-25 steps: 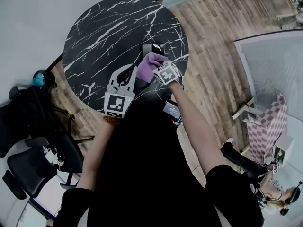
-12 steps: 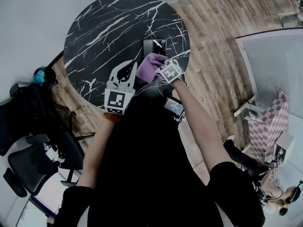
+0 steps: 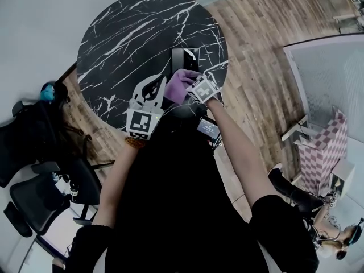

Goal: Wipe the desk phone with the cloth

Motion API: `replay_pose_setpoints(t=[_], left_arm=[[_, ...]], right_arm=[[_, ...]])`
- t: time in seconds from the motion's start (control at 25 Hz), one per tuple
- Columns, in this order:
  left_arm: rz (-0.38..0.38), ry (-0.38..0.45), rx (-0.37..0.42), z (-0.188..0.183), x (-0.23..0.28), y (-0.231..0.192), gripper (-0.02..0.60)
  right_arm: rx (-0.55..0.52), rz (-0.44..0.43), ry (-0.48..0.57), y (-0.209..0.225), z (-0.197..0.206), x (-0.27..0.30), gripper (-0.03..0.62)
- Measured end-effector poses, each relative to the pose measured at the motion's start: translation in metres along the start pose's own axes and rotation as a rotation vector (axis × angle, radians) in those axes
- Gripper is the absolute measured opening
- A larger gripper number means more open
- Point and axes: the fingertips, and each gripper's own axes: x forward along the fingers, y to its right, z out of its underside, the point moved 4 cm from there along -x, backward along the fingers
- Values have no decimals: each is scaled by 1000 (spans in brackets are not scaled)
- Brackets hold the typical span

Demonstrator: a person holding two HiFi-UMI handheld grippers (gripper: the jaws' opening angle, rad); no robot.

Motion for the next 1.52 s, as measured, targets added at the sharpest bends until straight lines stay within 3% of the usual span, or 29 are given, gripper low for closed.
replay_pose_setpoints(t=[1.52], left_arm=[[-15,-20,13,6,2,-3,14]], right_arm=[[57,-77,-21,-14,13,2,57]])
